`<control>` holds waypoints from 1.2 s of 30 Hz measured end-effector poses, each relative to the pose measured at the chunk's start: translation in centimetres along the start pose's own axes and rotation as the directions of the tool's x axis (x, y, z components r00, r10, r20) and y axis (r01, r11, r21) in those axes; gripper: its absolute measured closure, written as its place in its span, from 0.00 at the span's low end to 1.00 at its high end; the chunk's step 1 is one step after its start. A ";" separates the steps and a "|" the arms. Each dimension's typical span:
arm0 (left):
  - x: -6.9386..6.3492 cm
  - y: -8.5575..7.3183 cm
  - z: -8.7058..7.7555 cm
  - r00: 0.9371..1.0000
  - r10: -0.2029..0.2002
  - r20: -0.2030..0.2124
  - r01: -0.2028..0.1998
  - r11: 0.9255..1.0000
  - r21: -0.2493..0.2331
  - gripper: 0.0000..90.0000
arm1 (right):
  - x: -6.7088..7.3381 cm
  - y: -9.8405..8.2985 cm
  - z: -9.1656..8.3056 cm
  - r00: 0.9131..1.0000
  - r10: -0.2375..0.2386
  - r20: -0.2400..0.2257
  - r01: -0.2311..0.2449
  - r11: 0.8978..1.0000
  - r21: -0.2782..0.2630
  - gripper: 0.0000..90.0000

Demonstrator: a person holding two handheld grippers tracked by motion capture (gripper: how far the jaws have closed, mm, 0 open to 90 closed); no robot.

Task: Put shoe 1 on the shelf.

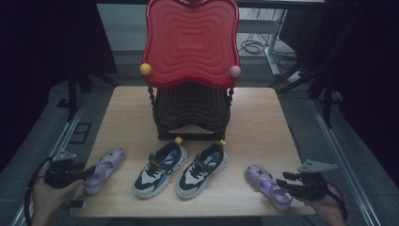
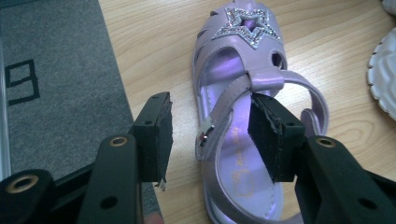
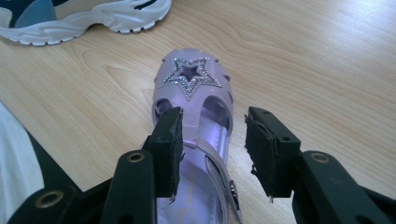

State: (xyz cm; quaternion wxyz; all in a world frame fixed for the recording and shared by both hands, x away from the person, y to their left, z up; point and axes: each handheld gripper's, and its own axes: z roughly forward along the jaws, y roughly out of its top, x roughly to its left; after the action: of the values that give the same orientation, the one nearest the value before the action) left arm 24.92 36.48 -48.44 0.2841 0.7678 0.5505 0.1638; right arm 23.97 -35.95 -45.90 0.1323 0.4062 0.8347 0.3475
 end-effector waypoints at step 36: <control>0.5 0.3 1.7 0.999 0.008 0.036 -0.010 0.999 0.054 0.69 | -1.0 -1.5 2.3 0.999 0.033 -0.015 -0.030 0.988 0.155 0.73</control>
State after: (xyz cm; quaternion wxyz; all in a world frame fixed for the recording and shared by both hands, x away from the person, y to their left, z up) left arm 26.29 36.38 -49.65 0.2724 0.7805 0.5459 0.1366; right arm 24.92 -36.27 -48.64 0.0876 0.4254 0.8537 0.2874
